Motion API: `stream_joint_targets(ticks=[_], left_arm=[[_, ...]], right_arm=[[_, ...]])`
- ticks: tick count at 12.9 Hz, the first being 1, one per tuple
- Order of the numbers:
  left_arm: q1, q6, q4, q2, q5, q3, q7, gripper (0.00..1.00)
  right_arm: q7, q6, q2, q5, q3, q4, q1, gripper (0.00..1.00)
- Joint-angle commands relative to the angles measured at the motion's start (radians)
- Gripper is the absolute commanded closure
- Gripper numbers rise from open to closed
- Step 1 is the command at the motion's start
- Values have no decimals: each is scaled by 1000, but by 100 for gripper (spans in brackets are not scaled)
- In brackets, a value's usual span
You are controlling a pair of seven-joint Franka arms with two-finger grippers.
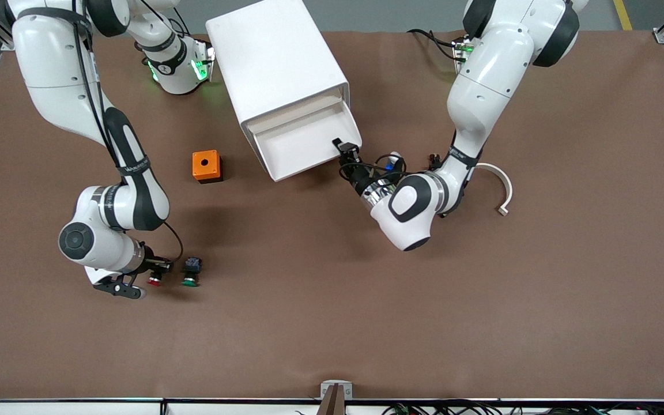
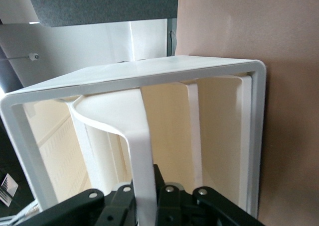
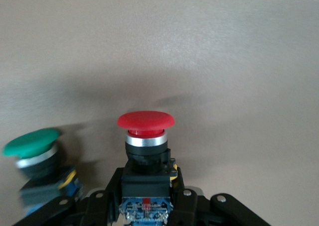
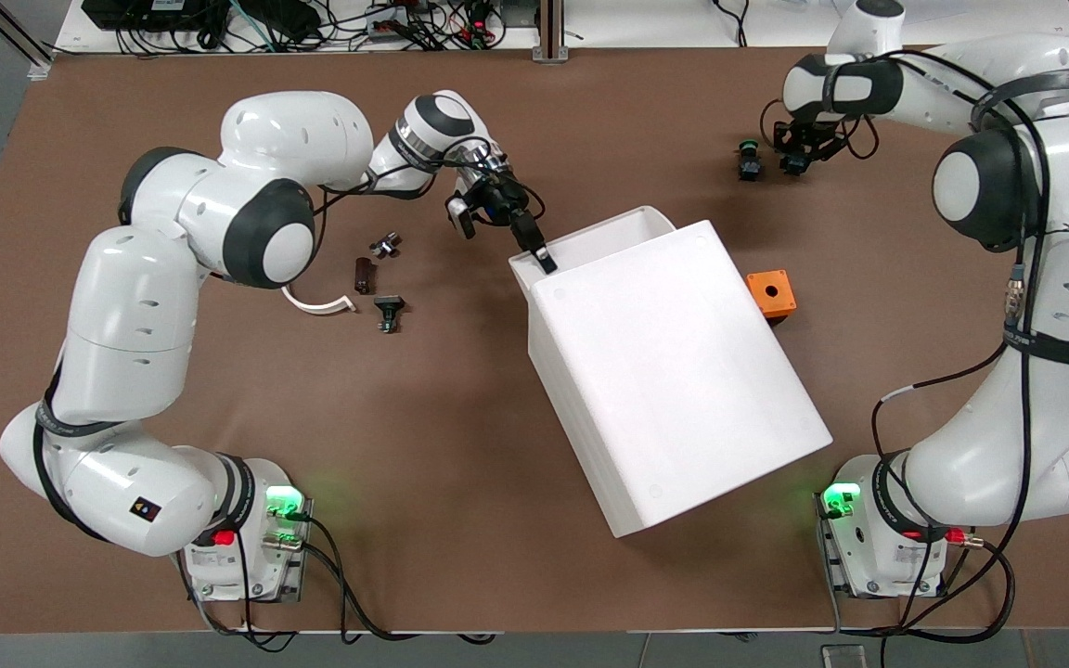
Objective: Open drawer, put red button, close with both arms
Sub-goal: 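Pull the drawer open with the left gripper while the right gripper lifts the button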
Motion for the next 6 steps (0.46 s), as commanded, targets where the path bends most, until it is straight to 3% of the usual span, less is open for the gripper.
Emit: stream_joint_targets(ticks=[1, 2, 5, 6], left_arm=[[27, -7, 15, 5, -40, -1, 21, 81], [27, -6, 15, 5, -41, 0, 22, 66], [33, -6, 19, 0, -40, 0, 36, 0], [35, -6, 25, -5, -40, 2, 82, 0]], right_arm=[[130, -161, -170, 11, -1, -41, 35, 100], [205, -206, -219, 12, 2, -55, 64, 100], [482, -259, -385, 22, 2, -159, 189, 100], [582, -288, -422, 38, 2, -168, 240, 100]])
